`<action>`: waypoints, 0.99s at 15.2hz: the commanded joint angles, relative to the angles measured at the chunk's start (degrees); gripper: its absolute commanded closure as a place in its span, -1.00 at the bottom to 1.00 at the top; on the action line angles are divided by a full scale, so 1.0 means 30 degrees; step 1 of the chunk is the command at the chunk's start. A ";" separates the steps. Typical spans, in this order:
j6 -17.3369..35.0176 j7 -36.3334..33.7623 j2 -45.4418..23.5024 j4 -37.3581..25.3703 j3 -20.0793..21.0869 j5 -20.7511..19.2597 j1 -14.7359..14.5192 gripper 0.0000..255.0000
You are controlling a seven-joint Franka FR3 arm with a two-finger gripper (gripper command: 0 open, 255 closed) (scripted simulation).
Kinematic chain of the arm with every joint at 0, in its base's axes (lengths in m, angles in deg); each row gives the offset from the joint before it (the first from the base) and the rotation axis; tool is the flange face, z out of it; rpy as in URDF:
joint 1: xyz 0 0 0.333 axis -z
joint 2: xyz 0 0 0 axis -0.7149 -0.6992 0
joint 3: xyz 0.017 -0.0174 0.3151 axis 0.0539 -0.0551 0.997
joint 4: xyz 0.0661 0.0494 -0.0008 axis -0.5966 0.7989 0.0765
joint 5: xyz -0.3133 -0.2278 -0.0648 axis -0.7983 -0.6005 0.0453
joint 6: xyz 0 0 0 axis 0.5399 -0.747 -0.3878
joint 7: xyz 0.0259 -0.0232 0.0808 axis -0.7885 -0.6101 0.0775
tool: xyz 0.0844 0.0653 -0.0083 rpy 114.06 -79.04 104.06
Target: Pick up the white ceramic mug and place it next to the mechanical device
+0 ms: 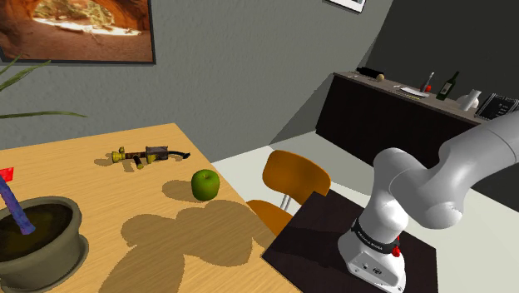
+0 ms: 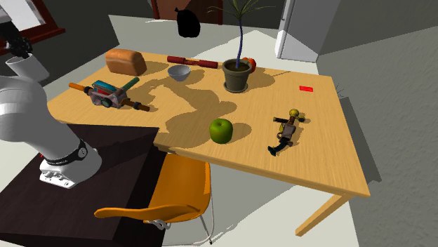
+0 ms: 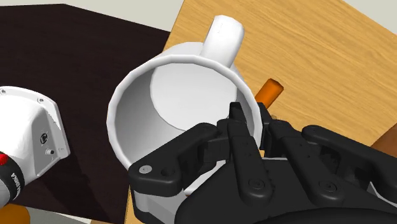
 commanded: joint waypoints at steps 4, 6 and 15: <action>0.0846 -0.0002 0.0105 0.0289 0.1124 0.0492 0.0589 1.00; 0.1255 0.0085 0.0172 0.0570 0.1499 0.0716 0.0726 1.00; 0.3050 0.0520 0.0495 0.1621 0.3383 0.1821 0.1564 1.00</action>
